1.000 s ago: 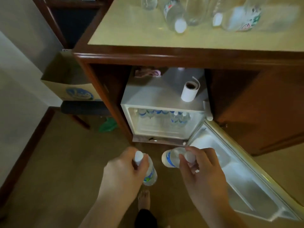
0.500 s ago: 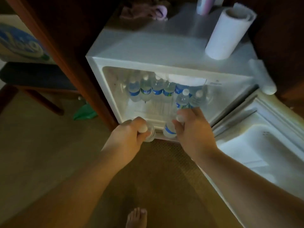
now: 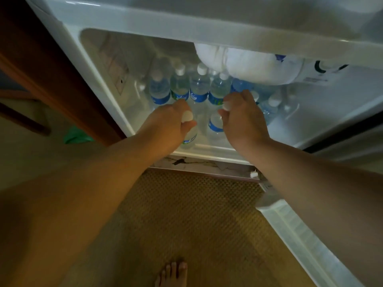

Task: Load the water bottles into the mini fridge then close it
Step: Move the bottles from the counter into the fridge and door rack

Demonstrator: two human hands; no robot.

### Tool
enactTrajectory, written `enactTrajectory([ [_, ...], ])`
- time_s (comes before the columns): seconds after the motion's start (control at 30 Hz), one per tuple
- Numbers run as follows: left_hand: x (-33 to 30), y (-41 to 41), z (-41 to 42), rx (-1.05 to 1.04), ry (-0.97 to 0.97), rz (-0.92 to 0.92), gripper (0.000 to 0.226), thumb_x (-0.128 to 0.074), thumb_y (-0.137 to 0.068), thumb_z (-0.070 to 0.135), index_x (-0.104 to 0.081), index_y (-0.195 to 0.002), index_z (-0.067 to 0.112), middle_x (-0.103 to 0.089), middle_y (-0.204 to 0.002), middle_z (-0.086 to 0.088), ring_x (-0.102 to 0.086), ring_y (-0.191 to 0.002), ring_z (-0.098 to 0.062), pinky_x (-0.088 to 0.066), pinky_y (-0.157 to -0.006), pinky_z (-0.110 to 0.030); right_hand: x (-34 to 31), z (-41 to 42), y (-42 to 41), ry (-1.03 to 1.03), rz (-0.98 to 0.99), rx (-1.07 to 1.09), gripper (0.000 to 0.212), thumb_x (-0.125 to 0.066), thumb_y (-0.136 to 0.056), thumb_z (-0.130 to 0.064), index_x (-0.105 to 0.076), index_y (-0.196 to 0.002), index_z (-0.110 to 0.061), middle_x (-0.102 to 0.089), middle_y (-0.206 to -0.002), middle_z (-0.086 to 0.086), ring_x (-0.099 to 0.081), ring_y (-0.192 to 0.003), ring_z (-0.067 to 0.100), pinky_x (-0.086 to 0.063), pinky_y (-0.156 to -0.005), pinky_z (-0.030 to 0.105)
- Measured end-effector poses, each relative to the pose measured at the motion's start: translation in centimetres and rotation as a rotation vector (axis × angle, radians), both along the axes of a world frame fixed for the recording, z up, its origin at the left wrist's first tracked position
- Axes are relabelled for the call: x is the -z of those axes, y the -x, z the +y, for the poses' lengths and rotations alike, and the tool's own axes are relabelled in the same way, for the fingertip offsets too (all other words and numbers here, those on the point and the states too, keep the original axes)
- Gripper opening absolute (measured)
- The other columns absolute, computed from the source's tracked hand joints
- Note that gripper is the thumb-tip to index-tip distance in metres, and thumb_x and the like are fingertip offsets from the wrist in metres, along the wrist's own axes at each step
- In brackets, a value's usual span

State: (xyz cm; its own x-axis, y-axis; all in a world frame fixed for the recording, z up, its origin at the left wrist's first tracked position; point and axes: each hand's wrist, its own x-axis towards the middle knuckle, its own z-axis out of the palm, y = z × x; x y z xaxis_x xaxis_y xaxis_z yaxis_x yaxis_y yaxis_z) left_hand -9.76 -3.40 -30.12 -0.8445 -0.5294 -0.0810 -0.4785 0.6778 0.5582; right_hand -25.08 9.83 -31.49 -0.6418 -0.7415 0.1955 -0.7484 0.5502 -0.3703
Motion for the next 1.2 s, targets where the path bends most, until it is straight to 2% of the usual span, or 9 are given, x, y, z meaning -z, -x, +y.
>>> enactTrajectory([
  [0.17,0.5,2.5,-1.6,0.005,-0.007,0.019,0.037,-0.061,-0.1,0.042,-0.056,-0.126,0.018,-0.065,-0.101,-0.004,-0.063,-0.091,-0.024,-0.048,-0.075,-0.034,1.2,-1.6,1.7,-0.019,0.048,0.003,0.023,-0.061,-0.098,-0.015,-0.061,-0.118,-0.002,-0.053,-0.122,0.019,-0.061,-0.094,0.039,-0.041,-0.068,0.036],
  [0.27,0.6,3.7,-2.5,0.006,0.0,0.019,0.038,-0.06,-0.1,0.043,-0.054,-0.129,0.018,-0.064,-0.1,-0.002,-0.063,-0.09,-0.023,-0.052,-0.077,-0.037,1.9,-2.5,2.4,-0.023,0.07,-0.011,0.023,-0.059,-0.099,-0.014,-0.06,-0.119,-0.003,-0.054,-0.122,0.02,-0.061,-0.094,0.04,-0.042,-0.068,0.037],
  [0.4,0.8,5.4,-3.7,0.006,0.007,0.052,0.035,-0.062,-0.1,0.04,-0.058,-0.125,0.016,-0.06,-0.085,0.001,-0.064,-0.083,-0.023,-0.057,-0.08,-0.042,2.3,-3.3,3.3,-0.008,0.096,0.019,0.033,-0.06,-0.099,-0.015,-0.058,-0.131,-0.006,-0.058,-0.126,0.021,-0.062,-0.109,0.04,-0.052,-0.086,0.044],
  [0.5,0.8,6.4,-4.1,0.018,0.018,0.085,0.032,-0.064,-0.099,0.038,-0.06,-0.122,0.014,-0.056,-0.081,0.004,-0.065,-0.083,-0.024,-0.056,-0.078,-0.041,2.5,-3.5,2.9,0.042,0.075,0.046,0.045,-0.063,-0.095,-0.007,-0.055,-0.139,-0.006,-0.059,-0.125,0.025,-0.06,-0.111,0.041,-0.051,-0.089,0.044],
  [0.7,1.2,8.4,-4.6,-0.015,0.002,0.059,0.033,-0.065,-0.098,0.037,-0.059,-0.121,0.014,-0.058,-0.089,0.0,-0.063,-0.087,-0.027,-0.05,-0.076,-0.034,3.6,-2.7,1.6,0.115,0.027,0.068,0.057,-0.059,-0.089,0.003,-0.05,-0.145,-0.003,-0.059,-0.124,0.027,-0.059,-0.109,0.042,-0.052,-0.091,0.048],
  [0.8,1.0,9.1,-4.5,-0.023,0.008,0.011,0.035,-0.063,-0.1,0.038,-0.057,-0.125,0.014,-0.061,-0.094,-0.004,-0.063,-0.089,-0.027,-0.055,-0.08,-0.041,3.8,-2.1,0.7,0.145,0.009,0.085,0.059,-0.061,-0.087,0.006,-0.051,-0.144,-0.002,-0.057,-0.127,0.029,-0.058,-0.113,0.043,-0.053,-0.094,0.048],
  [0.93,0.5,9.6,-4.1,-0.068,0.004,-0.05,0.043,-0.064,-0.098,0.043,-0.055,-0.13,0.016,-0.066,-0.114,-0.015,-0.066,-0.097,-0.034,-0.058,-0.083,-0.046,3.8,-0.7,-0.6,0.187,-0.009,0.078,0.059,-0.061,-0.084,0.008,-0.053,-0.142,-0.001,-0.054,-0.129,0.028,-0.058,-0.117,0.043,-0.053,-0.096,0.05],
  [1.03,0.1,9.2,-3.6,-0.095,0.003,-0.09,0.055,-0.066,-0.095,0.049,-0.051,-0.138,0.02,-0.063,-0.119,-0.012,-0.065,-0.103,-0.032,-0.057,-0.083,-0.043,3.5,0.6,-1.8,0.19,-0.013,0.07,0.058,-0.061,-0.083,0.006,-0.054,-0.14,-0.002,-0.056,-0.124,0.024,-0.057,-0.117,0.039,-0.053,-0.095,0.048],
  [1.2,-1.9,5.8,-1.8,-0.187,-0.081,-0.114,0.059,-0.067,-0.093,0.048,-0.046,-0.14,0.021,-0.065,-0.117,-0.004,-0.067,-0.096,-0.028,-0.058,-0.086,-0.045,0.5,3.4,-4.7,0.245,-0.042,0.082,0.057,-0.064,-0.083,0.003,-0.056,-0.139,-0.003,-0.058,-0.12,0.018,-0.061,-0.109,0.033,-0.054,-0.093,0.041],
])
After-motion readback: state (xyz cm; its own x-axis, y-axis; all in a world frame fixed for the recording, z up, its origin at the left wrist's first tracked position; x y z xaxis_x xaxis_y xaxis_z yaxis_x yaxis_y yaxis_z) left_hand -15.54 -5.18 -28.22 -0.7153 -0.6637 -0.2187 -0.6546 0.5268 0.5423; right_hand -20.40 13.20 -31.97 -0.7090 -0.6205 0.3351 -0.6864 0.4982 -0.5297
